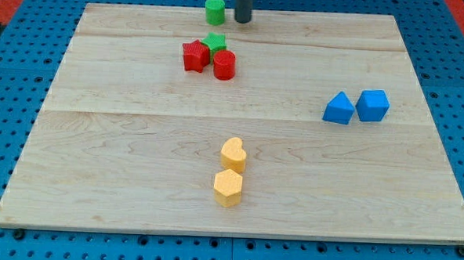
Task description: Slide the green circle a bit left
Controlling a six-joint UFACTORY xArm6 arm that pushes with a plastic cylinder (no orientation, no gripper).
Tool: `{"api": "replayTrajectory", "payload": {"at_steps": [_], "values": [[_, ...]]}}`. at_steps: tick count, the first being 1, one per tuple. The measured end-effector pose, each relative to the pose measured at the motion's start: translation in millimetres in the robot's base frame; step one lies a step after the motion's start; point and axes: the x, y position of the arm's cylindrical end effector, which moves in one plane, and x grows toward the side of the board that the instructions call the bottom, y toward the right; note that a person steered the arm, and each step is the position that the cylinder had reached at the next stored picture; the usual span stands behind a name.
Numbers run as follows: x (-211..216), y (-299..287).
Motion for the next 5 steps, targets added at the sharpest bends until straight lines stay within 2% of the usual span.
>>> {"api": "replayTrajectory", "payload": {"at_steps": [1,2,3,4,5], "values": [[-18.9,-17.7],[-18.2,-48.0],[-4.3,-119.9],[60.6,-156.7],[51.5,-218.7]]}}
